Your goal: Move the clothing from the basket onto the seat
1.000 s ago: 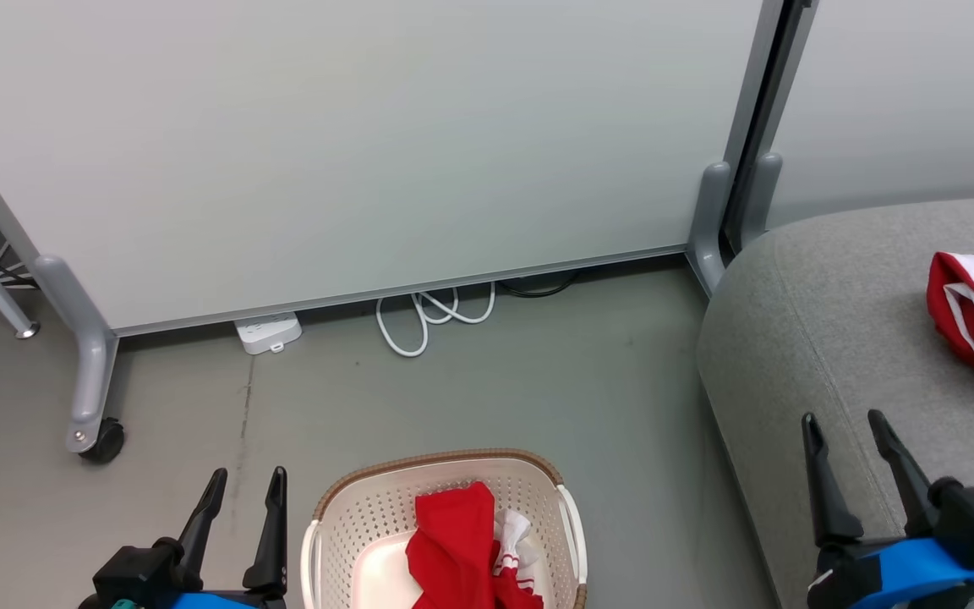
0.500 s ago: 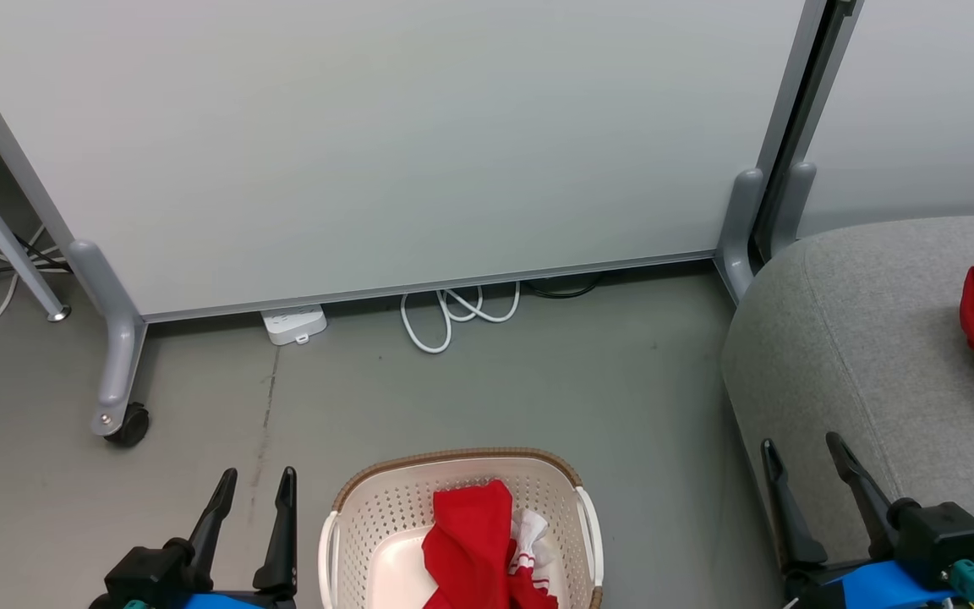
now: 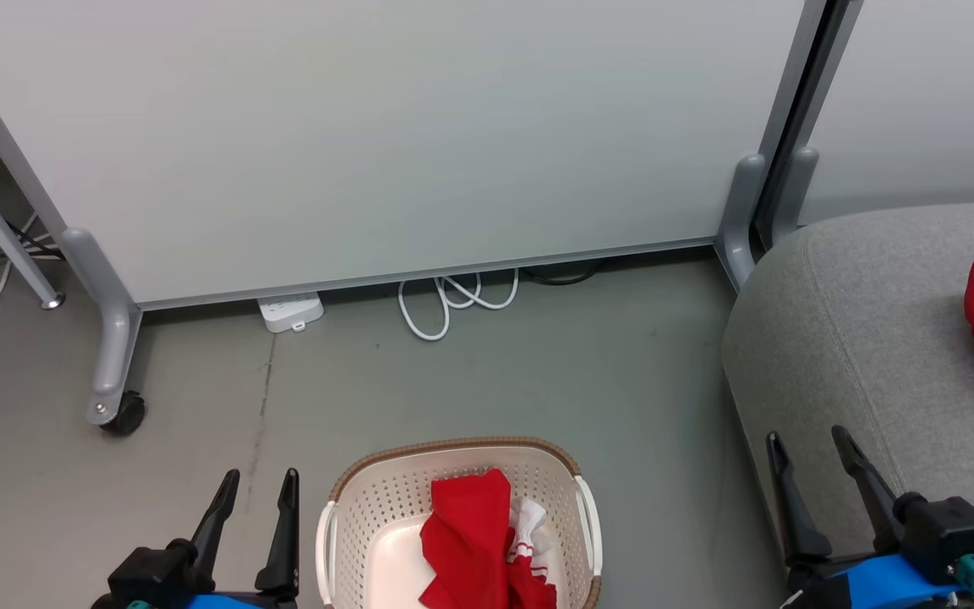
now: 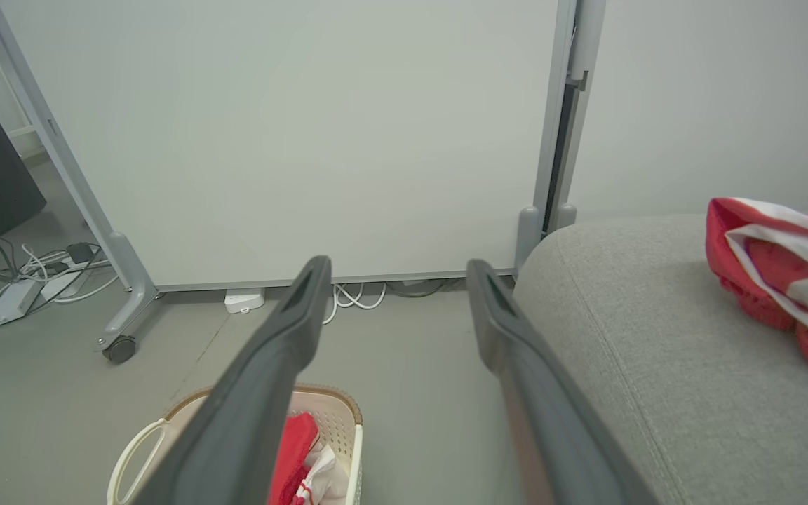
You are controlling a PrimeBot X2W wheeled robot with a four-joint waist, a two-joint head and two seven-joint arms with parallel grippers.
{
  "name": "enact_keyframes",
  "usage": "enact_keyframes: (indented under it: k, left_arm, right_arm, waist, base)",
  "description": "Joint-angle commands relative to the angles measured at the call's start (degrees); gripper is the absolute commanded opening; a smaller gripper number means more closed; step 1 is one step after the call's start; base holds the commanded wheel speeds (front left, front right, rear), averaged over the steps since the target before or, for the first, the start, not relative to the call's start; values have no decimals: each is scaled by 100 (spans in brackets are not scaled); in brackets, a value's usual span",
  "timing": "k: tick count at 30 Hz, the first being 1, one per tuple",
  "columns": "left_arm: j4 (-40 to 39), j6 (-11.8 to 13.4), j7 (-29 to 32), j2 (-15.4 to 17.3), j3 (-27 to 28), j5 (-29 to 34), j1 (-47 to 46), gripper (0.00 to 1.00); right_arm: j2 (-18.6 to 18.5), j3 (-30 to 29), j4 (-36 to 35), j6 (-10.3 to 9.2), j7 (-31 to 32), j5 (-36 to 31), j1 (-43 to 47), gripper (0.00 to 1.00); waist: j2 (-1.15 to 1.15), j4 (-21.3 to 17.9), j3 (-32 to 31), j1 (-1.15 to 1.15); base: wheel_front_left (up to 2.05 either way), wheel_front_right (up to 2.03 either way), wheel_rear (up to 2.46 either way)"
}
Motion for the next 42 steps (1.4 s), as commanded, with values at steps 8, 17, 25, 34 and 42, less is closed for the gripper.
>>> enact_keyframes:
  k: [8, 17, 25, 34, 42]
  left_arm:
    - [-72, -24, -20, 15, -62, 50, -378, 100]
    - [291, -31, -20, 216, -477, 158, -1266, 100]
    - [1304, -25, 92, 489, -969, -42, -2311, 100]
    - [2690, 12, 389, 759, -980, -160, -3035, 100]
    - [3450, 190, 530, 843, -842, -301, -3468, 100]
  right_arm:
    - [19, 104, -205, -4, -94, -36, -579, 100]
    - [-57, 450, -227, -4, -222, -11, -1472, 100]
    - [-19, 675, -71, -4, -552, 86, -2224, 100]
    - [79, 1305, 439, -4, -979, 270, -2973, 100]
    - [92, 1626, 819, -4, -1254, 704, -3301, 100]
  waist:
    - [0, -359, 897, 0]
    - [0, -957, 2353, 0]
    - [0, -1613, 3531, 0]
    - [0, -2389, 4406, 0]
    - [0, -2732, 4871, 0]
  base:
    - [0, 0, 0]
    - [0, 0, 0]
    - [0, 0, 0]
    - [0, 0, 0]
    - [0, 0, 0]
